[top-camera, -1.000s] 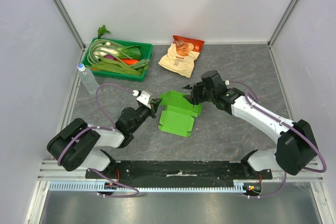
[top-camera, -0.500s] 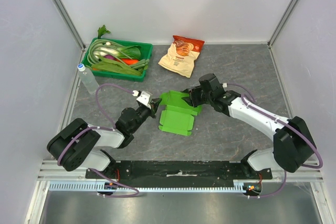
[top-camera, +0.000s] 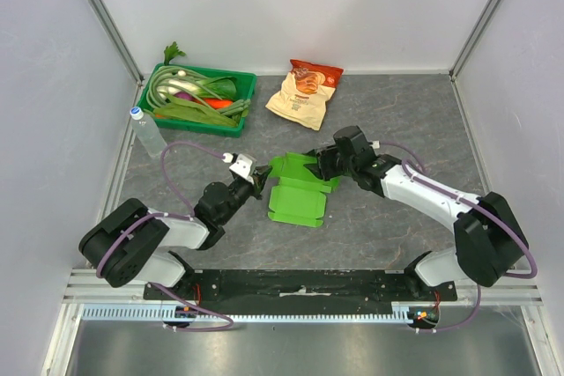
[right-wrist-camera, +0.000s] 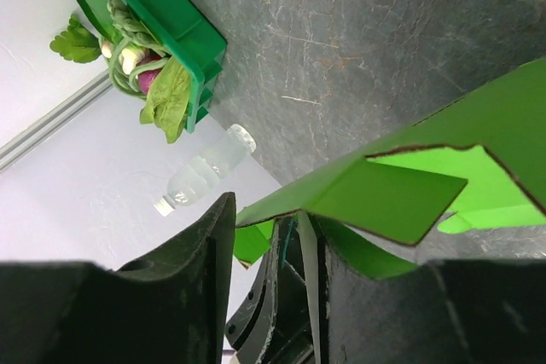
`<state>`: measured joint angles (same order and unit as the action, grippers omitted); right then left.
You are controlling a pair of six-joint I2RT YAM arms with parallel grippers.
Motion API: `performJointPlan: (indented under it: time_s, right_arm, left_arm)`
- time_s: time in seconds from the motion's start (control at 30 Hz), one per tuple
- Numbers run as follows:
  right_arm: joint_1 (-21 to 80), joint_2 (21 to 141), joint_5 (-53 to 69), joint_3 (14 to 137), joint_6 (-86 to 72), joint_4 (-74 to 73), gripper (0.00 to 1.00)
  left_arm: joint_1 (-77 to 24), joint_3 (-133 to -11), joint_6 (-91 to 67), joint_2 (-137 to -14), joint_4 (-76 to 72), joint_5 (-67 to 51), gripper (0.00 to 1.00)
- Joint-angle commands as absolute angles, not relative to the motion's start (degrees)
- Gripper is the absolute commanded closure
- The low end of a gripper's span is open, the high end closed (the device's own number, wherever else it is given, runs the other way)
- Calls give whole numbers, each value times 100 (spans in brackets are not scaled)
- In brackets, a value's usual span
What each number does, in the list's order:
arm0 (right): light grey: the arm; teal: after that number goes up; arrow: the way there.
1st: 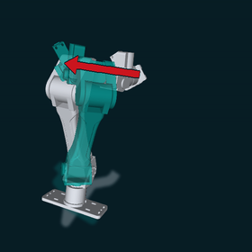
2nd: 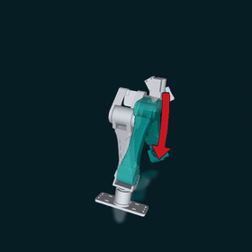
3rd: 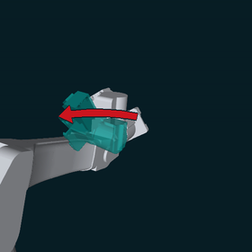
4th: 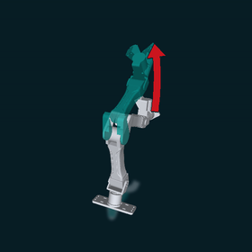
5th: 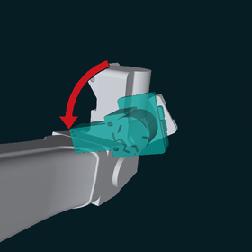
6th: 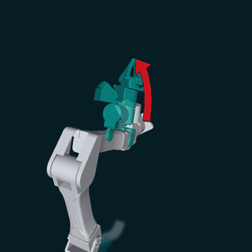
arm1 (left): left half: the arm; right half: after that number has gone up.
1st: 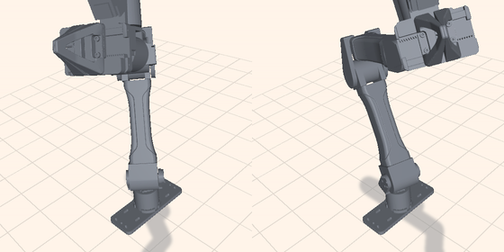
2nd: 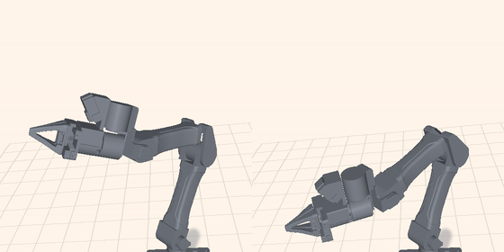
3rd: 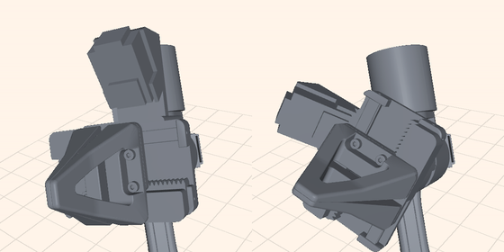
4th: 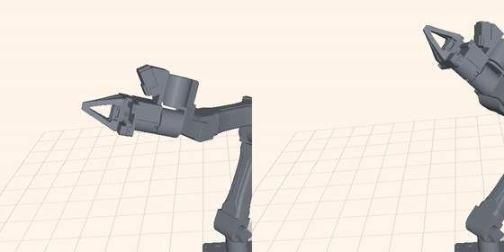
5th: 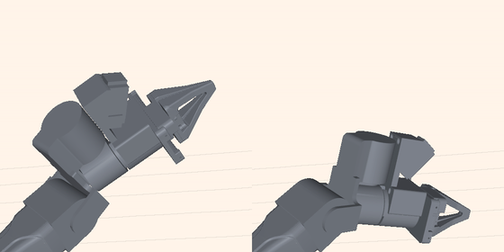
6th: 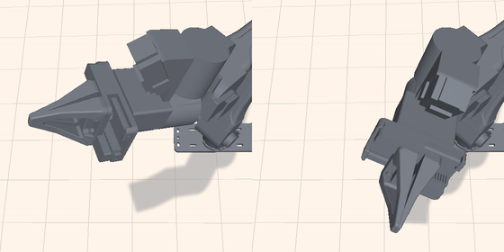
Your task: Fold the paper box
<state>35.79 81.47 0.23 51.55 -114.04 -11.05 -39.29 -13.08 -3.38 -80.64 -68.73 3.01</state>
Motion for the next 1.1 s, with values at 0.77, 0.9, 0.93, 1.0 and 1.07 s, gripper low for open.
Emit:
performJointPlan:
  time_s: [0.77,0.9,0.93,1.0,1.07]
  right_arm:
    - [3586,8604,35,4396,-11497,1016,100]
    - [3647,8639,-640,4000,-10507,2065,100]
    - [3656,8640,-694,3947,-10390,2326,100]
    - [3718,8640,-834,3588,-10205,2888,100]
    - [3753,8674,-896,3376,-9941,3690,100]
  left_arm:
    - [-4008,-1327,-1494,-8587,-7331,686,97]
    - [-3999,-1310,-1740,-8710,-7295,756,96]
    - [-4008,-1301,-1749,-8710,-7286,773,96]
    - [-4008,-1301,-1801,-8727,-7208,870,95]
    - [-3999,-1344,-1828,-8771,-7128,905,95]
